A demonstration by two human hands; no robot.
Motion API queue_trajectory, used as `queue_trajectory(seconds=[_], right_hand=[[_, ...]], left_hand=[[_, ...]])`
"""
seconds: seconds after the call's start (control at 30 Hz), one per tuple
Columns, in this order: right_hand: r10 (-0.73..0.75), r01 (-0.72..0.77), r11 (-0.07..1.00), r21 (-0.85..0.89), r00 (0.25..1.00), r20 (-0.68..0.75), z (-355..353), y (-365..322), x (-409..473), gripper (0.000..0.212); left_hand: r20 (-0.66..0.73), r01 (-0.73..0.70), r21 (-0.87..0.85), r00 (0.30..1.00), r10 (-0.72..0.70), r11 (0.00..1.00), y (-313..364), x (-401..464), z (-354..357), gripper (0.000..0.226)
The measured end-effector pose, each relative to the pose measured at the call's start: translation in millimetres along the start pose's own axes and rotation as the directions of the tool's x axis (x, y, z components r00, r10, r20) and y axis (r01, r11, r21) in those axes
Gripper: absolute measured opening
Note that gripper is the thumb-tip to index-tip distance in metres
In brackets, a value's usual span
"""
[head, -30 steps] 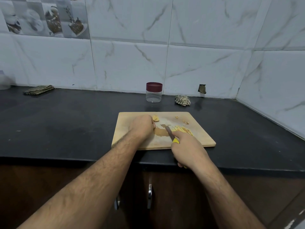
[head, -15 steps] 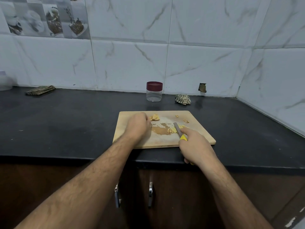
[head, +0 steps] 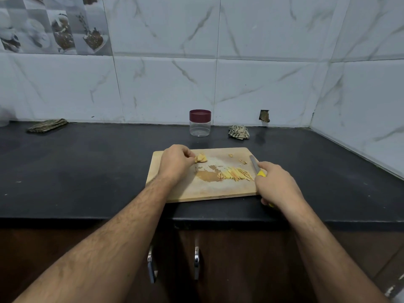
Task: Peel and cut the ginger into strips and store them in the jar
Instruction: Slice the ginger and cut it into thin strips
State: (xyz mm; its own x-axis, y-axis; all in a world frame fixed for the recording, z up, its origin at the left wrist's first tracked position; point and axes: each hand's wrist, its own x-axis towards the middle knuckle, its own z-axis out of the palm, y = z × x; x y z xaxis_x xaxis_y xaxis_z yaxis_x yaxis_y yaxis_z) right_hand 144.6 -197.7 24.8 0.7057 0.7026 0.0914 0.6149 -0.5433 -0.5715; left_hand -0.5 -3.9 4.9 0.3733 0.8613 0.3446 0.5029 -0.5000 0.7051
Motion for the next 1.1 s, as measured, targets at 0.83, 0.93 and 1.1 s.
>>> queue_trajectory(seconds=[0.83,0.93,1.1], right_hand=[[-0.006,0.005,0.997,0.080,1.000,0.009,-13.8,27.0,26.1,0.063],[-0.036,0.034,0.996,0.079,0.999,0.020,-8.8,20.4,22.6,0.062],[-0.101,0.099,0.994,0.048,0.994,0.030,-1.3,3.9,14.7,0.054]], left_hand=[[0.164,-0.133,0.101,0.980,0.115,0.986,72.2,67.2,91.6,0.009],[0.115,-0.135,0.110,0.986,0.123,0.985,60.8,65.4,74.5,0.005],[0.039,-0.077,0.129,0.997,0.072,0.989,31.4,61.6,33.8,0.010]])
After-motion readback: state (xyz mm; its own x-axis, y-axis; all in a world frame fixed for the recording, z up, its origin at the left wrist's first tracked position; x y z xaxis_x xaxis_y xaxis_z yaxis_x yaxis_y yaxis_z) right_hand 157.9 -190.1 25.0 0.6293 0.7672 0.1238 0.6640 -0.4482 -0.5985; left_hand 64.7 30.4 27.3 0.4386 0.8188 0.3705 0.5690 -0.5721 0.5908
